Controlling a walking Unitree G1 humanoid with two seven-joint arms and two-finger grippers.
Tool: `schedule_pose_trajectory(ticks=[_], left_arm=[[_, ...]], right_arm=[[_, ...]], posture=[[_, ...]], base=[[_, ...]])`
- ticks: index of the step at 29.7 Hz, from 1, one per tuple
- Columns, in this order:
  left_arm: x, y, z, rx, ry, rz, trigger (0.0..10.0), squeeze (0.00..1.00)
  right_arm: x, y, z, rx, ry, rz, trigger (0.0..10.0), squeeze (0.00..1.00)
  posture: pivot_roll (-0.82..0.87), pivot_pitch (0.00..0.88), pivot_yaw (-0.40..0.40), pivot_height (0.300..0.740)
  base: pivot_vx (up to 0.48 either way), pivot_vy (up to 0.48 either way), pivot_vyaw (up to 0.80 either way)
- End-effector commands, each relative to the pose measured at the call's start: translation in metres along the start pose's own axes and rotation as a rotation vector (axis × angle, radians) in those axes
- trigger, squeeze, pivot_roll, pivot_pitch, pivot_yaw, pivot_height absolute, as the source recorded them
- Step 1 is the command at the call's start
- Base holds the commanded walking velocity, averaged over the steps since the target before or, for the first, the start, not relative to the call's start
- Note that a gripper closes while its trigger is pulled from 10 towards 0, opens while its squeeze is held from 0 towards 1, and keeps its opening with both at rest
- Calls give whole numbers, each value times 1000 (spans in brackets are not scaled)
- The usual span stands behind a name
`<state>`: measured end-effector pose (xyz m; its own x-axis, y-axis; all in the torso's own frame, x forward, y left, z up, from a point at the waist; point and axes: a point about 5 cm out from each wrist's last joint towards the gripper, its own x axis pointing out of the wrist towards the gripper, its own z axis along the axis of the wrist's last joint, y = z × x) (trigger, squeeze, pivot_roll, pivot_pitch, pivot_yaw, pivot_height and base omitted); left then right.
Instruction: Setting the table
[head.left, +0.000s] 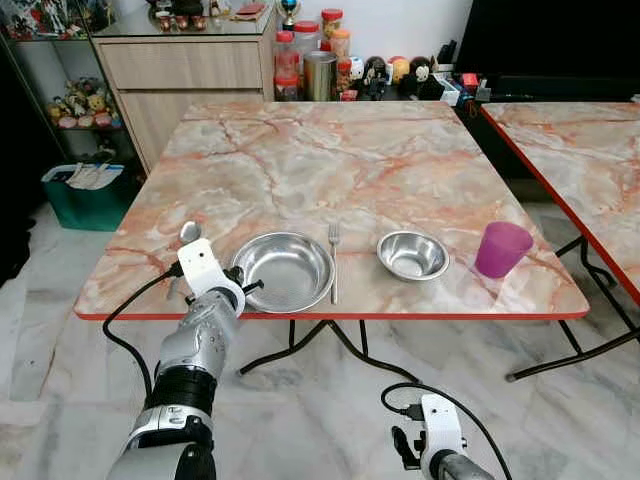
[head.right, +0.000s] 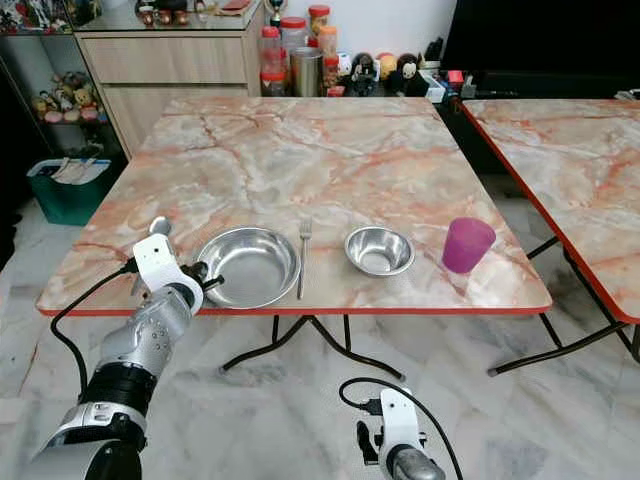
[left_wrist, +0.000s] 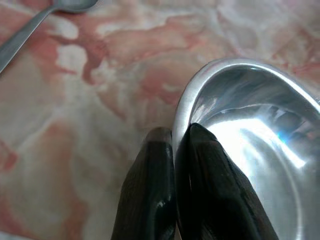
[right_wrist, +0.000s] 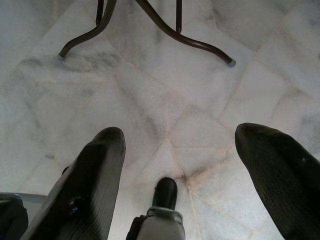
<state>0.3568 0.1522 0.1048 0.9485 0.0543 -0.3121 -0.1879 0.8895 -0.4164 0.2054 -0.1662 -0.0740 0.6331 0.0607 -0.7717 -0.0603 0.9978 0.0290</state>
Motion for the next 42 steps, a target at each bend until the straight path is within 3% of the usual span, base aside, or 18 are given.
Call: schedule_pose_trajectory(ticks=[1, 5, 7, 8, 10, 11, 15, 18, 20, 26, 27, 32, 37, 42], left_arm=[[-2, -4, 0, -44, -51, -43, 0, 0], [-6, -13, 16, -146, -196, -133, 0, 0], [-7, -14, 18, -156, -215, -150, 0, 0], [-8, -16, 22, -154, -250, -166, 4627, 0], [-9, -17, 24, -150, -273, -176, 4627, 0], [-11, -16, 27, -169, -316, -187, 10000, 0], [-16, -2, 31, -197, -431, -171, 10000, 0], [-19, 2, 31, -152, -464, -167, 10000, 0], [-25, 2, 33, -66, -514, -157, 10000, 0], [-38, 4, 32, -61, -605, -132, 10000, 0], [-41, -1, 29, -9, -613, -161, 10000, 0], [-46, -19, 25, 98, -624, -254, 10000, 0], [-48, -26, 28, 120, -645, -264, 10000, 0], [-49, -33, 32, 262, -666, -327, 10000, 0]], right_arm=[[0, -1, 3, -5, -6, 0, 10000, 0], [0, -3, 1, -4, -3, -3, 10000, 0], [0, -3, 1, -4, -2, -4, 10000, 0], [0, -3, 0, -4, -2, -4, 10000, 0], [0, -4, 0, -3, -2, -5, 10000, 0], [0, -4, 1, -2, -4, -6, 10000, 0], [0, -4, 3, 6, -18, -10, 10000, 0], [0, -5, 4, 3, -24, -10, 10000, 0], [-1, -7, 5, -2, -37, -20, 10000, 0], [-1, -9, 6, 10, -54, -25, 10000, 0], [-1, -8, 5, -3, -50, -16, 10000, 0], [-1, -8, 5, -17, -48, -10, 10000, 0], [-1, -8, 8, -13, -59, -13, 10000, 0], [-1, -8, 4, -22, -51, -12, 10000, 0]], posture=[[17, 0, -17, 740], [14, 0, -19, 740], [14, 0, -19, 740], [14, 0, -21, 740], [14, 0, -21, 740], [10, 0, -20, 740], [-3, 0, -14, 740], [-2, 0, -16, 740], [-4, 0, -17, 740], [-7, 0, -24, 740], [-8, 0, -28, 740], [-1, 0, -38, 740], [-8, 0, -35, 740], [-12, 0, -34, 740]], base=[[0, 0, 0], [0, 0, 0], [0, 0, 0], [0, 0, 0], [0, 0, 0], [0, 0, 0], [0, 0, 0], [0, 0, 0], [0, 0, 0], [0, 0, 0], [0, 0, 0], [0, 0, 0], [0, 0, 0], [0, 0, 0]])
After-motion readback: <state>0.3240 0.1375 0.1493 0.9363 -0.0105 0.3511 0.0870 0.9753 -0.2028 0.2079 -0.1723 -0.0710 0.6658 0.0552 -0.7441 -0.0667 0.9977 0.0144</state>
